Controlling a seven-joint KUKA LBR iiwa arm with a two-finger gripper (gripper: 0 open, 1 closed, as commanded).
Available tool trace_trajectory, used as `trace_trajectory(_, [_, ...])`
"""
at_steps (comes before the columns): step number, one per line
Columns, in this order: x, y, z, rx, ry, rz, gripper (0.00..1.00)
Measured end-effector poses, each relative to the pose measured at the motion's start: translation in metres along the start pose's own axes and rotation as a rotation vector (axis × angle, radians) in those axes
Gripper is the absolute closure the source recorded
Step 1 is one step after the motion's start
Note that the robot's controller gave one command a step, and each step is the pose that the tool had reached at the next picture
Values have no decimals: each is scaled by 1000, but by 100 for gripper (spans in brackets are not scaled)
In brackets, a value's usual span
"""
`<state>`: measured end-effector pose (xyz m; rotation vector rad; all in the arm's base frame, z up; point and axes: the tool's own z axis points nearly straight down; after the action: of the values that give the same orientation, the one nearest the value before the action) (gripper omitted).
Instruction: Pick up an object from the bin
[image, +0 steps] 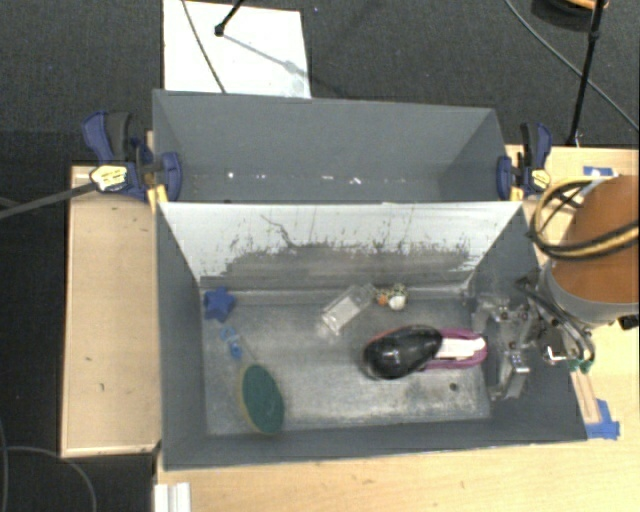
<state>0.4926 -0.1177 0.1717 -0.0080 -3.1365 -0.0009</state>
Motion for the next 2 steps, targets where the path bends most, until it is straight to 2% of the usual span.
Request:
trace_trajectory(1, [-9,82,98,-3,-1,-114,0])
trace_trajectory(2, [6,2,94,1,-6,-115,0])
